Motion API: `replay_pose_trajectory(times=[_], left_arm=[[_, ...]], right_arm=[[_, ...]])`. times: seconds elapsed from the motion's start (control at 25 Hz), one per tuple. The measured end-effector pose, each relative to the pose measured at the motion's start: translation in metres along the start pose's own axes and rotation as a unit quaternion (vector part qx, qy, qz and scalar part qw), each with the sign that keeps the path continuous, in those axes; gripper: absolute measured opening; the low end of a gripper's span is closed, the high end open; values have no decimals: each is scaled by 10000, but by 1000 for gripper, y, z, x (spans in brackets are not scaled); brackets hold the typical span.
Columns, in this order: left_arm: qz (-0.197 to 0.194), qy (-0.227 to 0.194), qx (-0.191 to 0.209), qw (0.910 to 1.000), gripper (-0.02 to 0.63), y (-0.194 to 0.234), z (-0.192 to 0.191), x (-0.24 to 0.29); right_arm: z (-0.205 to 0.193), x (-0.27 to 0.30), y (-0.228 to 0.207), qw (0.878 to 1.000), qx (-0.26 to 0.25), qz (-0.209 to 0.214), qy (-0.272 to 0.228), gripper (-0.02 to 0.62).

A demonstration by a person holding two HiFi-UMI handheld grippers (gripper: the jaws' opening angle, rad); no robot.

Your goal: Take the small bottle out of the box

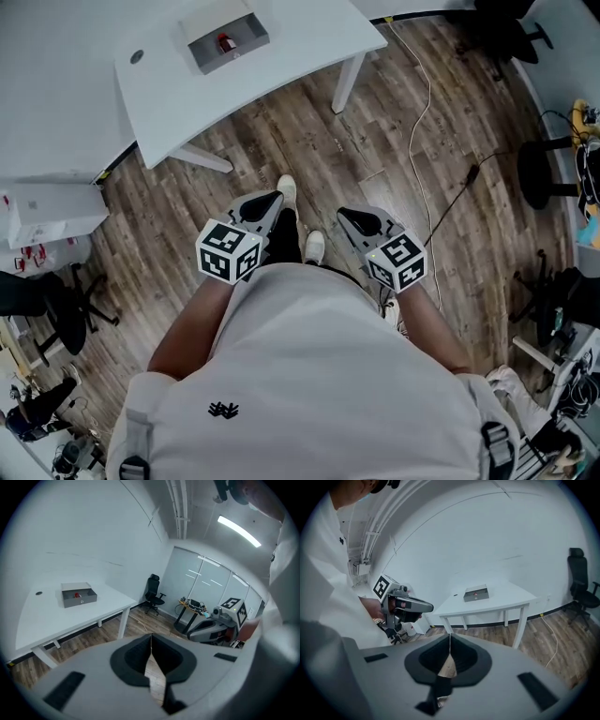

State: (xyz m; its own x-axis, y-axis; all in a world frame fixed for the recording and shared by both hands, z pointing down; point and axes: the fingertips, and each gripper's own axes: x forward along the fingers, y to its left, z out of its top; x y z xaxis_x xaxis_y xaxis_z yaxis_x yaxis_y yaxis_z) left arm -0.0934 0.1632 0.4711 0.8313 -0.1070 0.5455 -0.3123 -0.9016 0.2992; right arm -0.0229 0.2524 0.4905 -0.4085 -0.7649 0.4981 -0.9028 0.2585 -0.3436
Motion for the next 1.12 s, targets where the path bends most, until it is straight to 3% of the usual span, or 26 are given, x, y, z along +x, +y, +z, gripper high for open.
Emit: replay_pose_trajectory(times=[0.28,0.48,0.68,0.8,1.12], left_arm=[[-81,-38,-163,9998,34,56,30,55],[-16,-96,-125,9999,44,105,76,96],[430,-372,-324,9979,46,165,116,101],[748,-410,-490,9952,86,205,128,103],[1620,-328,-927,9819,154,286,147,119]], right_arm=[[41,20,-57,9996,6,-279,107,8],[83,42,-104,9990,-92,-385,199,8],[118,71,-125,9991,-223,-310,200,8],[137,91,-137,9994,-209,-217,168,8],[168,133,-175,9965,-571,439,423,8]])
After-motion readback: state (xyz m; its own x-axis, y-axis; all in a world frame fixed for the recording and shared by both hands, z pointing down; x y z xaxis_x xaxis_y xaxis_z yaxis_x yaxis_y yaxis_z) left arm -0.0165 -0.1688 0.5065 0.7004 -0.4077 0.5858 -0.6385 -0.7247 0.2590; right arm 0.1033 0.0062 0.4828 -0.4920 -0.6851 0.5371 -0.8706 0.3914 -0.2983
